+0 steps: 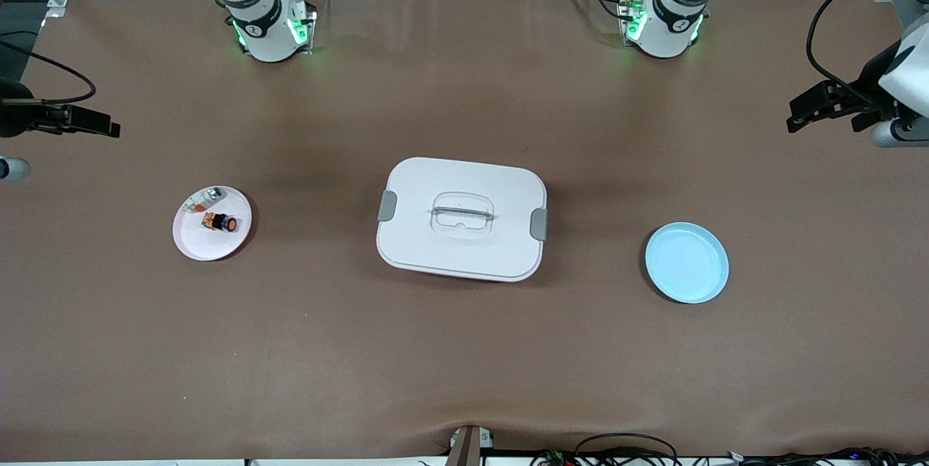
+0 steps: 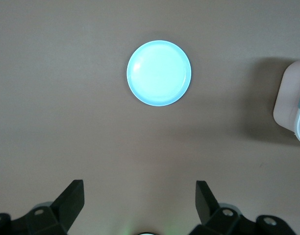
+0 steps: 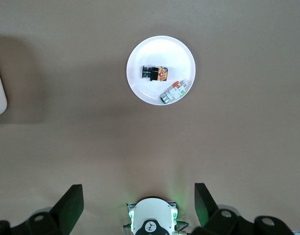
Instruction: Transfer orange switch to right arm and place
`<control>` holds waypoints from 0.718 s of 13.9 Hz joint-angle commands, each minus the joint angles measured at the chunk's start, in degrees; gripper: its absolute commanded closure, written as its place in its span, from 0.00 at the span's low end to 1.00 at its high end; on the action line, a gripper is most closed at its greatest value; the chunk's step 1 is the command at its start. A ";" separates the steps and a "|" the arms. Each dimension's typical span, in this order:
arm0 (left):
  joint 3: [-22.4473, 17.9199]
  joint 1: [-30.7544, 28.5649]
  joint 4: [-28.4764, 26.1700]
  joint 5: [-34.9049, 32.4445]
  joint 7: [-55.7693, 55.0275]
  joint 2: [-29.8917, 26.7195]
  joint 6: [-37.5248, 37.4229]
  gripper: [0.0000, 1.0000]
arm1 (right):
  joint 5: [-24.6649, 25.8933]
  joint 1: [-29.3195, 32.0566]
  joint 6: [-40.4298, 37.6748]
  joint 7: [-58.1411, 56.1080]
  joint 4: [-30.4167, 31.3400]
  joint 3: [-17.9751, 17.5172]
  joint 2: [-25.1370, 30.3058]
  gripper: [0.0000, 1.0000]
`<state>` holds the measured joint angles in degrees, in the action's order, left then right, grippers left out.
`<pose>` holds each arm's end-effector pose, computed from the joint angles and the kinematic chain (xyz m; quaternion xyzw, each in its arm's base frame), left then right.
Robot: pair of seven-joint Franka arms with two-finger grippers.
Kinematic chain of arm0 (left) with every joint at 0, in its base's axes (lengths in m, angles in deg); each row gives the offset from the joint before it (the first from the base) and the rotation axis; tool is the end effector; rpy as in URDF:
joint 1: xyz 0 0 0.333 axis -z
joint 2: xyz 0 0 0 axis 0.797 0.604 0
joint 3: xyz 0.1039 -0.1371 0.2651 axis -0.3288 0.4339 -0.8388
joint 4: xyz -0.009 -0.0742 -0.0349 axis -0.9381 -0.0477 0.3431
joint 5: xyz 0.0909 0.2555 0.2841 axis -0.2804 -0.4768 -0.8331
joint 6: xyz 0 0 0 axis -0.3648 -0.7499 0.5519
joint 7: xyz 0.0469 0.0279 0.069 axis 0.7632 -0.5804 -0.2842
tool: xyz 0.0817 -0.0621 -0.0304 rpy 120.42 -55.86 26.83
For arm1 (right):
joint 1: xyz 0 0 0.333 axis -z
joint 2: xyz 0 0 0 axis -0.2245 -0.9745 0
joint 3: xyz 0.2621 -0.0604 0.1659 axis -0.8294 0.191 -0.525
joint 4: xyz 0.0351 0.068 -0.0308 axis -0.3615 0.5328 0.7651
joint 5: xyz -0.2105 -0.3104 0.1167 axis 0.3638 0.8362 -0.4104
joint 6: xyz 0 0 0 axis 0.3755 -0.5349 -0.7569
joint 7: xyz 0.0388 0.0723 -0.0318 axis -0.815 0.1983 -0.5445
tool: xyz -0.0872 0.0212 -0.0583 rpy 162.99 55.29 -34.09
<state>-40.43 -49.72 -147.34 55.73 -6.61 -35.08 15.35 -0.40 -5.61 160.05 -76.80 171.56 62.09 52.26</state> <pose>0.5381 -0.0169 0.6161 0.9996 0.0001 -0.0268 0.0022 0.5537 -0.0507 0.5810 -0.9889 0.0379 0.1422 0.0212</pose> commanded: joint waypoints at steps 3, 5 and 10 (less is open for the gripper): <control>0.49 -0.22 1.15 -1.35 0.91 0.25 -1.18 0.00 | -0.42 -1.38 0.21 0.95 1.05 -0.44 1.06 0.00; 0.49 -0.22 1.15 -1.35 0.91 0.25 -1.18 0.00 | -0.42 -1.38 2.93 0.95 4.03 -0.44 3.34 0.00; 0.49 -0.39 1.15 -1.35 1.00 0.34 -1.18 0.00 | -0.42 -2.52 7.24 0.95 8.18 -0.44 7.39 0.00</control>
<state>-40.42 -49.75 -147.34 55.72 -6.53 -35.08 15.32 -0.43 -7.39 165.52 -76.59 176.78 61.61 56.63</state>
